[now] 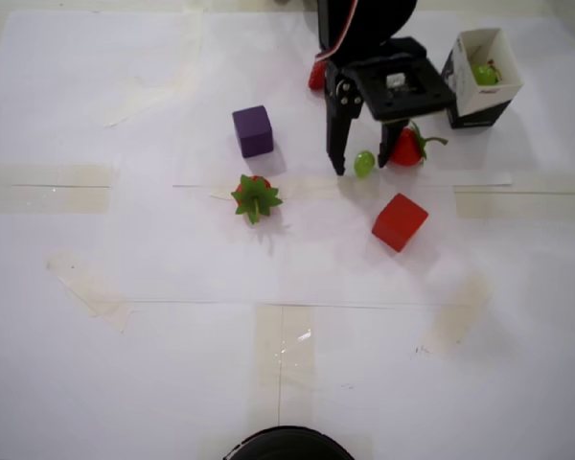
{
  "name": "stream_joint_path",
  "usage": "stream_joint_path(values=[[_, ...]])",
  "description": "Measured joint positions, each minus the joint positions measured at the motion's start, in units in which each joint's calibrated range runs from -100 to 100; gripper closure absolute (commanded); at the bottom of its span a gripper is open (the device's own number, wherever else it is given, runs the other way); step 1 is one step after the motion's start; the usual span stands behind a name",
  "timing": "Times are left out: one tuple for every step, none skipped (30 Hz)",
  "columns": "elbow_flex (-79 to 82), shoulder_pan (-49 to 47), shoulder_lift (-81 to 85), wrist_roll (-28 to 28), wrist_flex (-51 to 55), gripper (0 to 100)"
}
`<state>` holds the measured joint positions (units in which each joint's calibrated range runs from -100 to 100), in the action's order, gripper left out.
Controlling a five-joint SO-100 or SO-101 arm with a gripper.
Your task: Pick up the grapes and place them in the box.
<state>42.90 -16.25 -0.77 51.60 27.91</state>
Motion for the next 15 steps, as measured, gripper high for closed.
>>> stream_joint_path(values=[[0.00,-0.07,0.00,0.00,-0.08,87],[0.00,-0.07,0.00,0.10,-0.08,87],[0.00,-0.07,0.00,0.20,-0.08,88],[0.00,-0.07,0.00,0.39,-0.08,88],[0.00,-0.07,0.00,0.59,-0.08,89],[0.00,-0.07,0.00,0.68,-0.08,90],[0.00,-0.07,0.00,0.78,-0.08,90],[0.00,-0.07,0.00,0.88,-0.08,90],[0.00,-0.07,0.00,0.98,-0.08,91],[0.00,-0.07,0.00,0.98,-0.08,91],[0.00,0.00,0.00,0.98,-0.08,91],[0.00,0.15,0.00,0.98,-0.08,92],[0.09,0.45,0.00,0.98,-0.08,92],[0.18,0.67,0.00,1.07,-0.16,92],[0.27,0.82,0.00,0.98,-0.16,93]])
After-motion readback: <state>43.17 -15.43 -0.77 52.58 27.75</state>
